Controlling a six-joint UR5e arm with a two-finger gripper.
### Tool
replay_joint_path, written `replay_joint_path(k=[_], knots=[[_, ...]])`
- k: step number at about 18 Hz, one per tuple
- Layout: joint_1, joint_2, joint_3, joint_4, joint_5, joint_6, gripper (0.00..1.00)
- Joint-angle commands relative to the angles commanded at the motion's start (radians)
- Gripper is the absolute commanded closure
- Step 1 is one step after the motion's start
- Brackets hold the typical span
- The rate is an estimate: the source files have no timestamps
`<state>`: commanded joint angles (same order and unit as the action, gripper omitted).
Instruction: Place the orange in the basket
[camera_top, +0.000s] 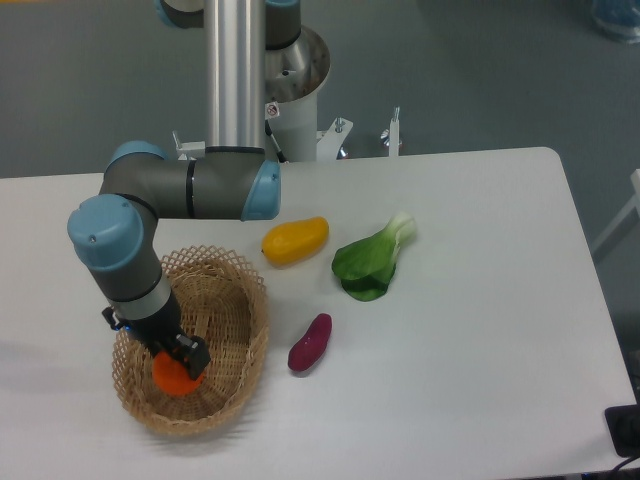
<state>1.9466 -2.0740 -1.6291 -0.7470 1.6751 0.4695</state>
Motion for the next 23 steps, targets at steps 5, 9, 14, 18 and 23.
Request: replay_joint_path(k=[5,9,14,18,23], knots=[[0.006,0.049,-0.038,-0.002,-0.006,-0.002,0.0],[0.043,0.069,-0.037,-0.011,0.029,-0.015,0.0],[0.173,0.121,-0.032,-0.011,0.021,-0.002,0.0],[0.283,0.123,-0.034,-0.026,0.006,0.061,0.0],[0.457,0.133,-0.028,-0.086,-0.054,0.19,0.0]])
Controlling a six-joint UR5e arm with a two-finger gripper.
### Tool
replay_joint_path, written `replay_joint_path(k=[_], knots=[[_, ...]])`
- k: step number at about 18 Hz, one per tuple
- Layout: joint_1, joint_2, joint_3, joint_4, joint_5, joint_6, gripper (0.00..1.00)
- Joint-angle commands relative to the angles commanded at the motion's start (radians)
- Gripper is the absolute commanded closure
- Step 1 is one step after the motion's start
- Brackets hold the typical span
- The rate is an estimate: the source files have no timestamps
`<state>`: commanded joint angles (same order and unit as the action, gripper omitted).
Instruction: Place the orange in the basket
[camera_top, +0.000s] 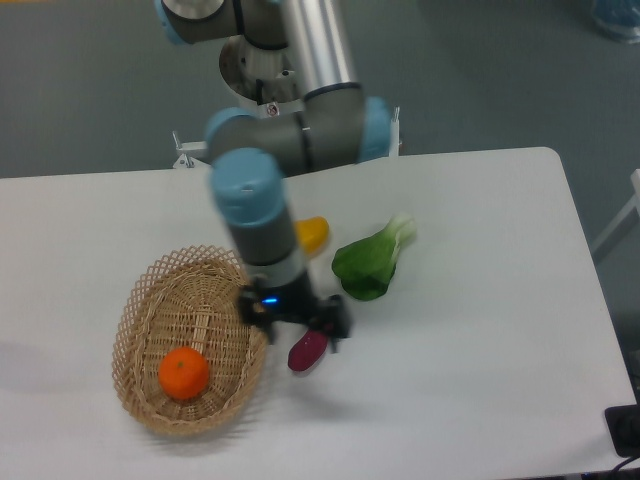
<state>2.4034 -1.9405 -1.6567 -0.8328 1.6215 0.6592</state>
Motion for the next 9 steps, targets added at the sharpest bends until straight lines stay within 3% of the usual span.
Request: replay_joint_path(k=[5,9], knots=[[0.123,0.0,-0.002,-0.031,-0.019,0.189,0.0],[0.169,0.0,-0.002,-0.032,-0.02,0.256,0.0]])
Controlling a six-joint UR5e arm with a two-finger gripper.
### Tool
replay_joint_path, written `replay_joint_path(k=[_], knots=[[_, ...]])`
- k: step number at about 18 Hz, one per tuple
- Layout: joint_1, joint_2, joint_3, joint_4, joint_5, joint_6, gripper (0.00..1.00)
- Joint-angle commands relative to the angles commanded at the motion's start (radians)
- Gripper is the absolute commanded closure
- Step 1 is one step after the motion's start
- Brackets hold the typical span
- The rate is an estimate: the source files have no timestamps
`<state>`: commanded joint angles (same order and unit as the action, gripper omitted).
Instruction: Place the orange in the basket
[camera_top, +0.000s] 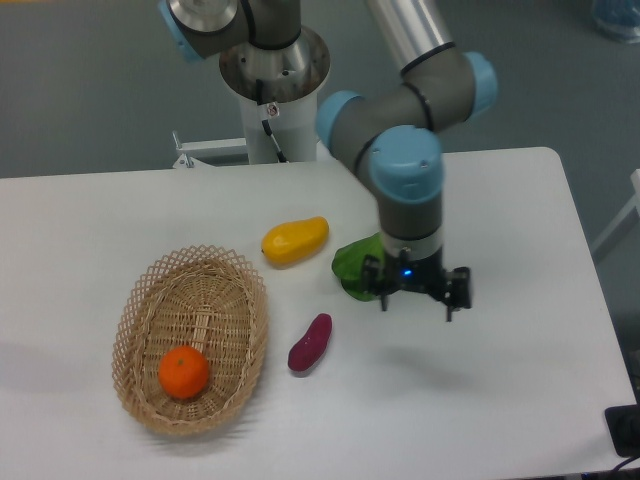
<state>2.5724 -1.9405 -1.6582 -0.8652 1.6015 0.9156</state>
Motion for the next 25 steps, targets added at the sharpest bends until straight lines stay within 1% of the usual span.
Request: replay_joint_path(k=[4,7,12,15,20,25], knots=[[0.051,0.0,-0.003,-0.003,-0.017,0.084,0.0],[0.078,0.0,-0.005,-0.003,-0.021,0.1,0.0],[0.129,0.0,-0.006,-0.003,-0.034,0.222,0.0],[0.143,0.0,-0.003,-0.003,-0.034,0.244,0.0],[0.17,0.0,-0.005,-0.003,-0.034,0.347,0.0],[0.183,0.0,-0.014,-0.003,-0.034,0.354,0.0]])
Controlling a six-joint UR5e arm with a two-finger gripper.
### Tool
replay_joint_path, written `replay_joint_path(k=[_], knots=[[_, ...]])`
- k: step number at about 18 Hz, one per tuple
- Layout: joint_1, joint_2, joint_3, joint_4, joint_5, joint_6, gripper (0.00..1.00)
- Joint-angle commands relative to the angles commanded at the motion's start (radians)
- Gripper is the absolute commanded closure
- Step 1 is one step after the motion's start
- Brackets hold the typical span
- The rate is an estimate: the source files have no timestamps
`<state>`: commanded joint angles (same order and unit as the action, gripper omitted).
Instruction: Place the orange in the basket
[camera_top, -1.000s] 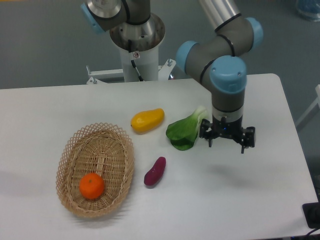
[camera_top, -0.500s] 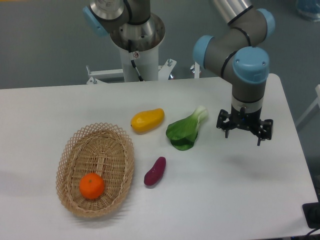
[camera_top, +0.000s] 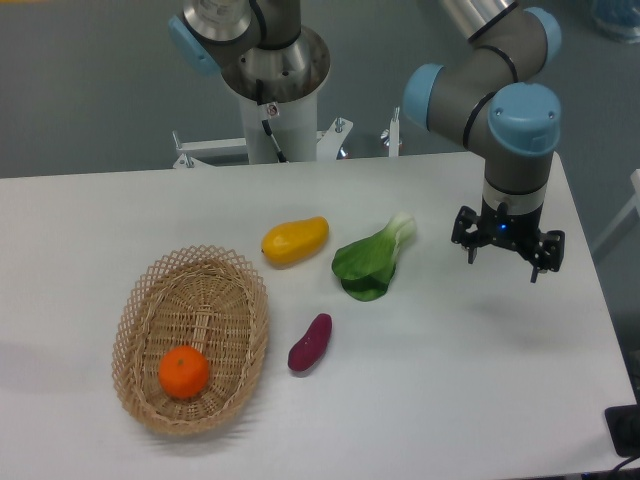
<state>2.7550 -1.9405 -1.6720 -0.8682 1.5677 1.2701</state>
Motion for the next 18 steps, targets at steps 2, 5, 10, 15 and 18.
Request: replay_joint_path(k=[2,5,10,15,18], knots=[[0.0,0.003,-0.008,0.002,0.005,0.0,0.0],[0.0,0.005,-0.017,0.002,0.008,0.0,0.0],[0.0,0.005,-0.018,0.002,0.008,0.0,0.0],[0.0,0.006,-0.018,0.002,0.008,0.0,0.0],[0.0,0.006,-0.018,0.002,0.008,0.0,0.0]])
